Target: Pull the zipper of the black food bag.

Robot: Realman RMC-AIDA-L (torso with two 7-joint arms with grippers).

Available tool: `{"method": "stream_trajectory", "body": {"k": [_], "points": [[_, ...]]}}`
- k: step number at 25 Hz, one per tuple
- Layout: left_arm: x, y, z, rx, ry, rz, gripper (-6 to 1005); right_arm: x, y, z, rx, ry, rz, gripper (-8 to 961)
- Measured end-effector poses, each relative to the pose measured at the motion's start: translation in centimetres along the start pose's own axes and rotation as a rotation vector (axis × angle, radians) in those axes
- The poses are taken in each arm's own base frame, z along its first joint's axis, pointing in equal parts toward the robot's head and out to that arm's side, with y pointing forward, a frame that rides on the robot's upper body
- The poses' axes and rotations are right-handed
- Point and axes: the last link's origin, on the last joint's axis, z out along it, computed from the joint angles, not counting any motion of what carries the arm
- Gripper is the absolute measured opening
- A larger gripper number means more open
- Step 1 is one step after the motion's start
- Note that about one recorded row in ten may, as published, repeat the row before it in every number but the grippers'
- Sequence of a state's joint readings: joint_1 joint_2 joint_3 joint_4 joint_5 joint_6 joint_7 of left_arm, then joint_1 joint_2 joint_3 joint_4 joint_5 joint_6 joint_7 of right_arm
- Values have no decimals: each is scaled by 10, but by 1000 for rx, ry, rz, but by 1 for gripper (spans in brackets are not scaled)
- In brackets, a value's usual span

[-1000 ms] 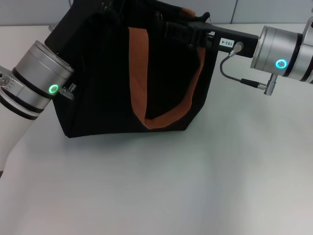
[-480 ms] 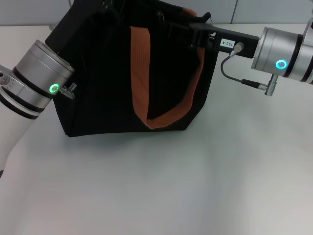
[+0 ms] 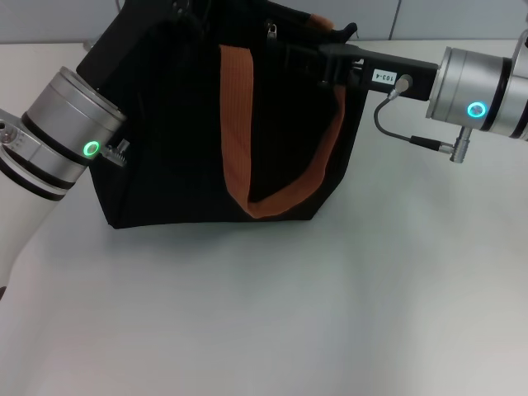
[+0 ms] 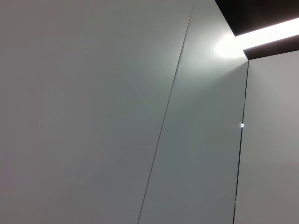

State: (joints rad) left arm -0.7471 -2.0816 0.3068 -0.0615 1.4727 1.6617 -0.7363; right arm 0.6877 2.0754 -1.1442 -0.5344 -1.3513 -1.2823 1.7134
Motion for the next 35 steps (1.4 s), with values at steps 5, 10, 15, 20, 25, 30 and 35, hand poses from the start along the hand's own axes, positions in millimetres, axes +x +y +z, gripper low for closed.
{"method": "stream_trajectory", "body": {"k": [5,10,15,20,25,30,35], "points": [[0,0,0,-2,2,-1,152,-1,0,0,0,-3,-1,137],[0,0,0,-2,2,-1,153,-1,1,1,-4,5,-7,96],[0,0,0,-2,2,-1,154,0,2,2,-3,40,-13,50],[0,1,0,-2,2,-3,155,1,3,-1,-7,40,-14,-2],[0,1,0,-4,3,-3,156,-2,9,-9,-40,25,-39,-3],[0,1,-1,-1,3,-5,157,-3,10,-12,-37,20,-40,-4],[-1,0,-6,11,-2,-7,158,-8,9,-9,-28,29,-32,-4]]}}
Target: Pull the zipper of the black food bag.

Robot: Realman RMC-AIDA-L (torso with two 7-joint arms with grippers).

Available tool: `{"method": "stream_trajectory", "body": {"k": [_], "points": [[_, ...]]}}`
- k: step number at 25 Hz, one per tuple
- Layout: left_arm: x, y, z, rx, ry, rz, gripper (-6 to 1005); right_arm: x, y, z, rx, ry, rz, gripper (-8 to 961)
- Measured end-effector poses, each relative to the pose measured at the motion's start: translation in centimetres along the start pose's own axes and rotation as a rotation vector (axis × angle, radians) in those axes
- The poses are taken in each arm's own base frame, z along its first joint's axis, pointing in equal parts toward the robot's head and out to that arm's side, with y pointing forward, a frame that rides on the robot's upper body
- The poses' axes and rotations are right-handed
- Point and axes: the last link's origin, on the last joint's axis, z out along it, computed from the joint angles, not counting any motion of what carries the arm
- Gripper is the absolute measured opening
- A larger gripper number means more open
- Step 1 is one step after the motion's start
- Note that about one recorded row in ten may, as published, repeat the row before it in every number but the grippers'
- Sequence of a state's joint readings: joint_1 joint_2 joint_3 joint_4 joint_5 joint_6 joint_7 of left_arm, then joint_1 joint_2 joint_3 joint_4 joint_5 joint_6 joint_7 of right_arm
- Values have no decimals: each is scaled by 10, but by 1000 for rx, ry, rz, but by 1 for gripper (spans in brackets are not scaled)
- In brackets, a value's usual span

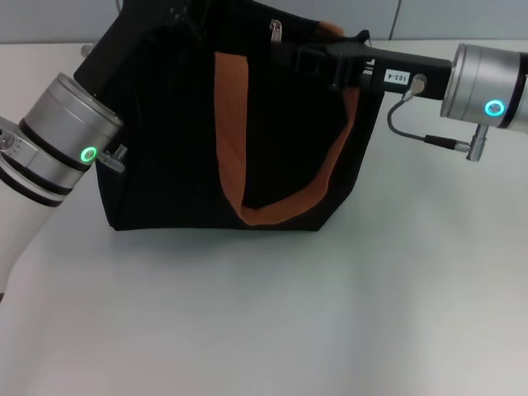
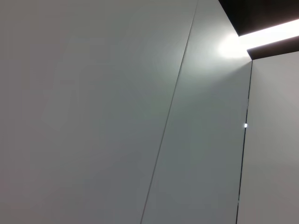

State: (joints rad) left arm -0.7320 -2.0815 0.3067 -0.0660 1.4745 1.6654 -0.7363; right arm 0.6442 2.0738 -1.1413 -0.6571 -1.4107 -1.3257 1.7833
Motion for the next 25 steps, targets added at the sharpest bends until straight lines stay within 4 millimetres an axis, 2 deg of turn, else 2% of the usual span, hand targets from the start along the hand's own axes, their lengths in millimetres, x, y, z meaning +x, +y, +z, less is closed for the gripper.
{"method": "stream_trajectory", "body": {"k": [4,8,19,25], "points": [[0,-2,-9,27,0,1,159,-4,1,-3,-7,5,23,-5],[1,-4,-17,52,7,3,159,-6,4,-14,-33,-34,41,-5],[-1,-3,-21,56,4,-7,162,-4,4,-13,-36,-34,43,-1],[-2,-1,-20,44,4,-16,163,3,6,-23,-38,-111,-93,0]]}}
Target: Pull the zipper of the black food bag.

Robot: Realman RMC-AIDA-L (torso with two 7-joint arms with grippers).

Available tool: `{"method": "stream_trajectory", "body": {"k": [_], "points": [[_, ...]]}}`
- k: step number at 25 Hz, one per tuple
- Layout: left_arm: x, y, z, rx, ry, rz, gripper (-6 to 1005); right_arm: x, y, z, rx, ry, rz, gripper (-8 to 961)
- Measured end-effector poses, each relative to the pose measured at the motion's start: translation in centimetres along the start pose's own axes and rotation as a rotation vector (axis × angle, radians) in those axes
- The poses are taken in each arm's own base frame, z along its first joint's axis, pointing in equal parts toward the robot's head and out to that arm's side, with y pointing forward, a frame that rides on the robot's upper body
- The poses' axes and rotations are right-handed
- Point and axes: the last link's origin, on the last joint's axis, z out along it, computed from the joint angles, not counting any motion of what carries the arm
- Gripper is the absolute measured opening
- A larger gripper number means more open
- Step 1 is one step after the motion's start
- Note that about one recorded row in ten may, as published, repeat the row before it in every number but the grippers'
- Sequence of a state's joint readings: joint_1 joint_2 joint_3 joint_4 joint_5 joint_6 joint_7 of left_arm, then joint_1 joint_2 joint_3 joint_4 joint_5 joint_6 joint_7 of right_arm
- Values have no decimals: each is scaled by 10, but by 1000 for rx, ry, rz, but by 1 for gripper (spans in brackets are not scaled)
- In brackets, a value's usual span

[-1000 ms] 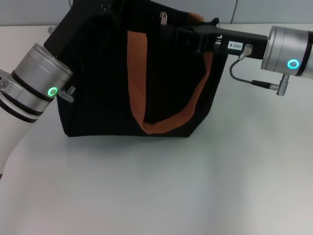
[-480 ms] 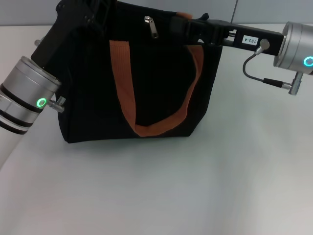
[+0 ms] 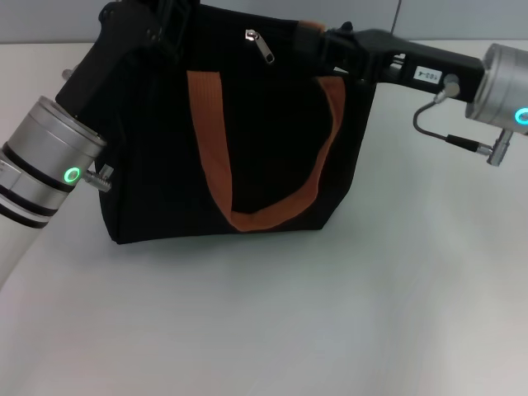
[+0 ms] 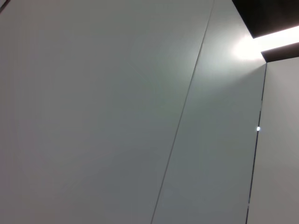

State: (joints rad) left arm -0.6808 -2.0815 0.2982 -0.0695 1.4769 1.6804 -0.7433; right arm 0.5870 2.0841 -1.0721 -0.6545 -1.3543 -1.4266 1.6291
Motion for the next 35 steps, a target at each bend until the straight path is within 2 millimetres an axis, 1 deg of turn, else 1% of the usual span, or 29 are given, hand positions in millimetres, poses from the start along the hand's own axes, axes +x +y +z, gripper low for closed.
{"method": "stream_trajectory", "body": {"k": [2,3,4,5,6,7,8,12,13,19,25,30,35], "points": [[0,1,2,-8,3,-5,163,5,1,-6,2,-46,-70,0],[0,3,4,-18,7,-9,163,14,1,-12,11,-97,-127,0],[0,3,4,-18,7,-9,164,14,1,-12,11,-97,-127,3],[0,3,6,-22,8,-10,164,17,1,-13,15,-112,-145,7],[0,5,10,-37,11,-15,164,25,0,-16,29,-127,-175,10],[0,5,10,-37,11,-15,164,25,0,-16,29,-127,-175,14],[0,7,14,-50,10,-21,164,31,-1,-17,42,-122,-174,17],[-1,11,19,-69,7,-29,165,36,-3,-17,58,-118,-152,138],[-3,13,23,-87,1,-33,165,37,-4,-18,64,-121,-143,168],[-8,21,32,-128,-25,-43,166,39,-4,-19,64,-118,-105,416],[-9,22,33,-126,-29,-49,168,40,-5,-19,62,-117,-28,517],[-10,21,33,-123,-31,-48,169,39,0,-19,21,-116,34,602],[-10,21,33,-121,-33,-48,170,41,1,-21,20,-116,50,601]]}}
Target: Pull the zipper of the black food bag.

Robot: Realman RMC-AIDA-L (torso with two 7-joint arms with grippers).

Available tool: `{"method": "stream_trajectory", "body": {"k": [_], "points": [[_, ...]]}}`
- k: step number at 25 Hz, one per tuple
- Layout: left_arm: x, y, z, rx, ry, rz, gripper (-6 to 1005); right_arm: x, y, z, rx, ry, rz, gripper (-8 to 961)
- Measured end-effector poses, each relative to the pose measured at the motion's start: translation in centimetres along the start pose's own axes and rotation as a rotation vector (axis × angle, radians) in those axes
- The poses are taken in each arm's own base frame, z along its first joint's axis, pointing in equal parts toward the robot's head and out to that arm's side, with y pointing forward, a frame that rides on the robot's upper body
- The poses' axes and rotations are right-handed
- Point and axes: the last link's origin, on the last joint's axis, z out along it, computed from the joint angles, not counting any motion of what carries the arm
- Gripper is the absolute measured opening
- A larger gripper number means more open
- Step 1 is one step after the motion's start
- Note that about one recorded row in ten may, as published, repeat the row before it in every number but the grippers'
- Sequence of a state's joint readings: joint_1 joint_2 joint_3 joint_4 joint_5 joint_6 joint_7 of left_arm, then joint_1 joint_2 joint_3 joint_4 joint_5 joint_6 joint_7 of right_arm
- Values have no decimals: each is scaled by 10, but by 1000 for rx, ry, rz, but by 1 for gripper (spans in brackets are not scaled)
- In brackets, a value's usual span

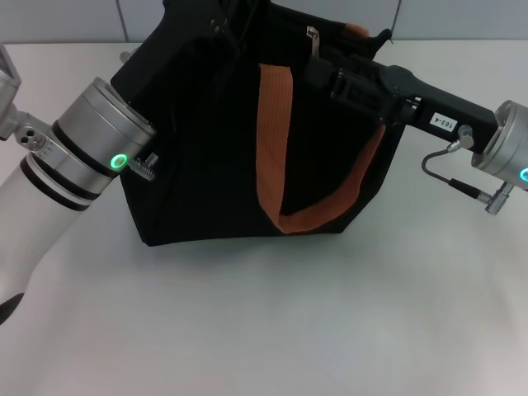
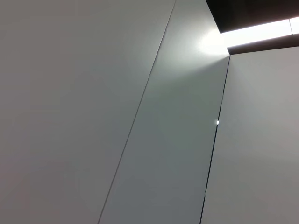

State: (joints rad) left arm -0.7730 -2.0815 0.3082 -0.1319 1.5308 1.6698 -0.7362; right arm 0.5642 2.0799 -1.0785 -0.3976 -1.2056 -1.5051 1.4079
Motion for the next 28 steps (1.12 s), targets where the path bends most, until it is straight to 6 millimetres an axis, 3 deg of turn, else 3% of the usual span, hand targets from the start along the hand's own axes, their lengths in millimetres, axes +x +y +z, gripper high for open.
{"method": "stream_trajectory", "body": {"k": [5,11,20,25,28], "points": [[0,0,-1,4,-2,0,171,0,-4,0,27,1,19,600],[-1,-1,-2,9,-3,-1,172,-5,10,4,-75,-8,21,602],[-1,-1,-3,11,-3,-1,173,-3,2,4,-19,-1,58,601],[-1,-1,-3,12,-3,-1,174,-3,13,-14,-63,-73,1,601],[-1,-1,-2,10,-2,-1,175,1,3,-28,21,-119,73,601]]}}
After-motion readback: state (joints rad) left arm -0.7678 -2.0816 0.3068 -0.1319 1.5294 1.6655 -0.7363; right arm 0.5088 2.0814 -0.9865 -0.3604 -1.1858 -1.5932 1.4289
